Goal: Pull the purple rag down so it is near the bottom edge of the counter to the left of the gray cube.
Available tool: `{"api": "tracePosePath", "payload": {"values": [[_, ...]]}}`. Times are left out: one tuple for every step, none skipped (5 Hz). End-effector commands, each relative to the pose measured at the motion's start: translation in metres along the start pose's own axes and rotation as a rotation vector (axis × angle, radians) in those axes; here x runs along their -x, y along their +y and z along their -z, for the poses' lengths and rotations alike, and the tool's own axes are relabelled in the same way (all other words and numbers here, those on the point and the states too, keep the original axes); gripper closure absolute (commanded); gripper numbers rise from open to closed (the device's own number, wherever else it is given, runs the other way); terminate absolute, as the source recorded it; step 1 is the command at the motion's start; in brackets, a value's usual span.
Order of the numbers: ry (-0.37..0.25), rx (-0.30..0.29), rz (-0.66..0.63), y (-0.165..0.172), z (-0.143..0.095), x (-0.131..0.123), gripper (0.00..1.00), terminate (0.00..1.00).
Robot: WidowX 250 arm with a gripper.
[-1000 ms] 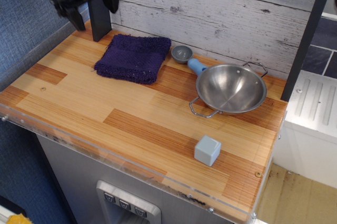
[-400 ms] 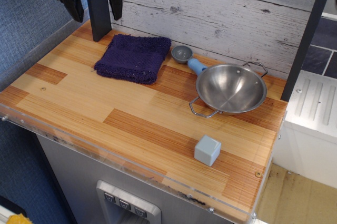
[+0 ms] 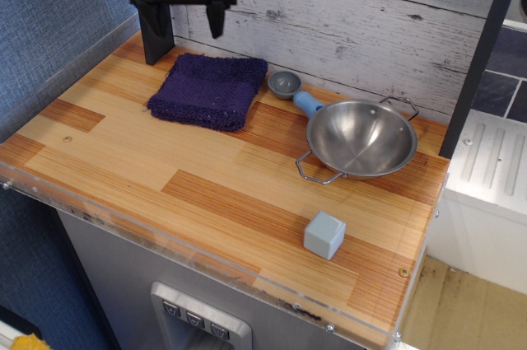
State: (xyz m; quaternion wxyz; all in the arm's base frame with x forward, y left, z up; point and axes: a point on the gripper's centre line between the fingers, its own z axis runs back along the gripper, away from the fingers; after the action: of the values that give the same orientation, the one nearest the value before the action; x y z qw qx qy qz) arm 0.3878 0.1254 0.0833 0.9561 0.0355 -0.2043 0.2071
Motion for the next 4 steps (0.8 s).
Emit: {"api": "tracePosePath", "payload": {"values": [[-0.013, -0.008, 0.025, -0.006, 0.011, -0.014, 0.0, 0.0], [0.034, -0.01, 0.049, -0.006, 0.024, -0.009, 0.0, 0.0], [0.072, -0.014, 0.064, -0.005, 0.03, -0.003, 0.0, 0.0], [0.1, -0.009, 0.09, -0.004, 0.039, 0.002, 0.0, 0.0]]}}
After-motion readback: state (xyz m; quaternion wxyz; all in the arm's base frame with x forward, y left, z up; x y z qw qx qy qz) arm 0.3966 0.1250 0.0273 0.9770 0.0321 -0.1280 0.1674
